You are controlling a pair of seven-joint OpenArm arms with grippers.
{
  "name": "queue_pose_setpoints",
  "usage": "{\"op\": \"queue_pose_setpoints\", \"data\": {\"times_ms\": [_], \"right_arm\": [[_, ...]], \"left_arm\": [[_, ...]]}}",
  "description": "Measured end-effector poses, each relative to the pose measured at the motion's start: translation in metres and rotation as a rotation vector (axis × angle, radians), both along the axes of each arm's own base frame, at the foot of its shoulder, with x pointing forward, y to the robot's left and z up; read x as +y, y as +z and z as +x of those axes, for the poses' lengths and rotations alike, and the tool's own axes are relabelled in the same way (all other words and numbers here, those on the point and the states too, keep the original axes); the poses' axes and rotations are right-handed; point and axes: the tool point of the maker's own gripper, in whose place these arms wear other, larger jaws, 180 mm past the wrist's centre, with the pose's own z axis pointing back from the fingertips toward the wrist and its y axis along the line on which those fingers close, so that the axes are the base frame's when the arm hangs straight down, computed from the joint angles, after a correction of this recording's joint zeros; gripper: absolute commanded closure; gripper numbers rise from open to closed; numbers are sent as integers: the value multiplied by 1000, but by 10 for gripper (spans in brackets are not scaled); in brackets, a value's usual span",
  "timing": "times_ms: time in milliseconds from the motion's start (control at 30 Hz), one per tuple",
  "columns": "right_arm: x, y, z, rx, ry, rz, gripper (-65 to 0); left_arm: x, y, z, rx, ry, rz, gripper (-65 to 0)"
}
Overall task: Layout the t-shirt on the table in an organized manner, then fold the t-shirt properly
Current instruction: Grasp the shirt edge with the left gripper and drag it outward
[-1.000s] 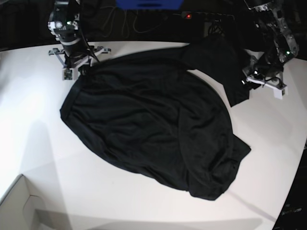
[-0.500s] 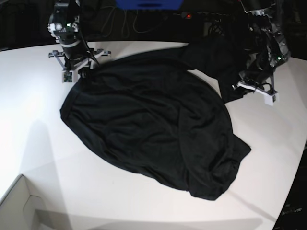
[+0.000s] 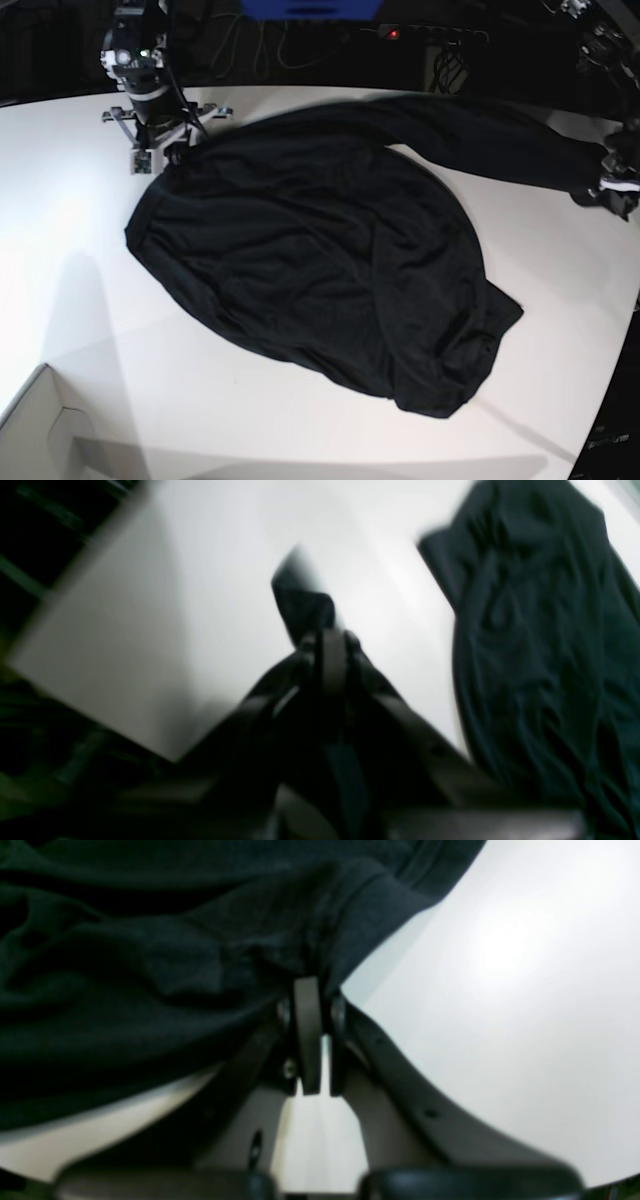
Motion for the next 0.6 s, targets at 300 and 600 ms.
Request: {"op": "queue_pose_setpoints", "data": {"times_ms": [300,600], "right_arm": [[1,2,4,-11,1,1,0],[1,2,4,-11,1,1,0]], "left_arm": [[26,-18,-23,48,100,-38,0],[10,-51,6,59,77,-169,0]]}}
